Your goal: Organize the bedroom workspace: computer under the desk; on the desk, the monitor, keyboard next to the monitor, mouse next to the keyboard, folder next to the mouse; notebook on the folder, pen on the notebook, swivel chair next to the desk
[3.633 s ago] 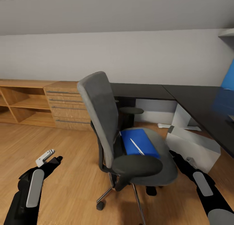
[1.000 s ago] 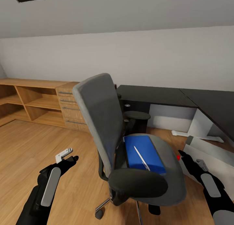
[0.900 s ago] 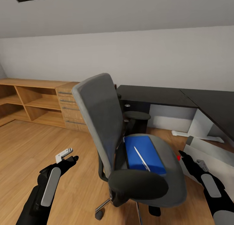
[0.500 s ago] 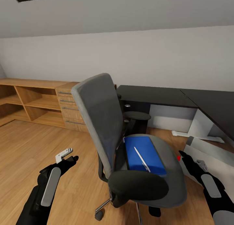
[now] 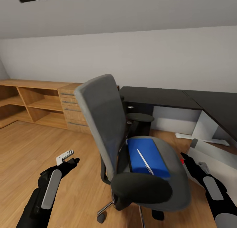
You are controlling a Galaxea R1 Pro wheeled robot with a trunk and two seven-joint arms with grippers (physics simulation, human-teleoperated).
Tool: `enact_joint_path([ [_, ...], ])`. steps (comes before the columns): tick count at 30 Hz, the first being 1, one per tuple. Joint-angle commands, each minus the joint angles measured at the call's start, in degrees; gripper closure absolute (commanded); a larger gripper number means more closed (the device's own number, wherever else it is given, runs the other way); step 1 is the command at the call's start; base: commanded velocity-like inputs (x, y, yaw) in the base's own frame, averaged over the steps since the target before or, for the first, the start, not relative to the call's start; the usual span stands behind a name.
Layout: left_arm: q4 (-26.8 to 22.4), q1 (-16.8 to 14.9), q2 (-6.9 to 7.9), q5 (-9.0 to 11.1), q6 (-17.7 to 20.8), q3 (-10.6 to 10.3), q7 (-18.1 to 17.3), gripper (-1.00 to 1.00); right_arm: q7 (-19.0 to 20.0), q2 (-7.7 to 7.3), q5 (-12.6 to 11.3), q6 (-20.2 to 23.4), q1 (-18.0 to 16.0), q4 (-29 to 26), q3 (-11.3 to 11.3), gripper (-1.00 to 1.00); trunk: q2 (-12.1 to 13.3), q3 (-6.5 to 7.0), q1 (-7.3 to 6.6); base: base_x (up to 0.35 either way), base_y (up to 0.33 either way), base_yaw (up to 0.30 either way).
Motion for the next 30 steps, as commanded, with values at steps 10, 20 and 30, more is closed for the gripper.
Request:
enact_joint_path([
  [10,-0.41,-0.05,0.04,0.94,0.22,0.26,0.50,-1.00,0.17,0.25,-0.22,0.62,-0.03,-0.19,0.00,-1.00,-0.02,-0.06,-0.01,0.000,0.000,0.260],
  [20,-0.41,-0.05,0.04,0.82,0.17,0.29,0.53,-1.00,0.22,0.65,-0.22,0.64,-0.03,-0.20,-0.05,-1.00,-0.02,-0.05,-0.01,0.000,0.000,0.144],
  [30,-0.41,-0.05,0.04,0.68,0.17,0.29,0.55,-1.00,0.13,1.33,-0.06,0.44,-0.03,-1.21,-0.04,-1.00,-0.02,0.67,-0.01,0.000,0.000,0.101],
])
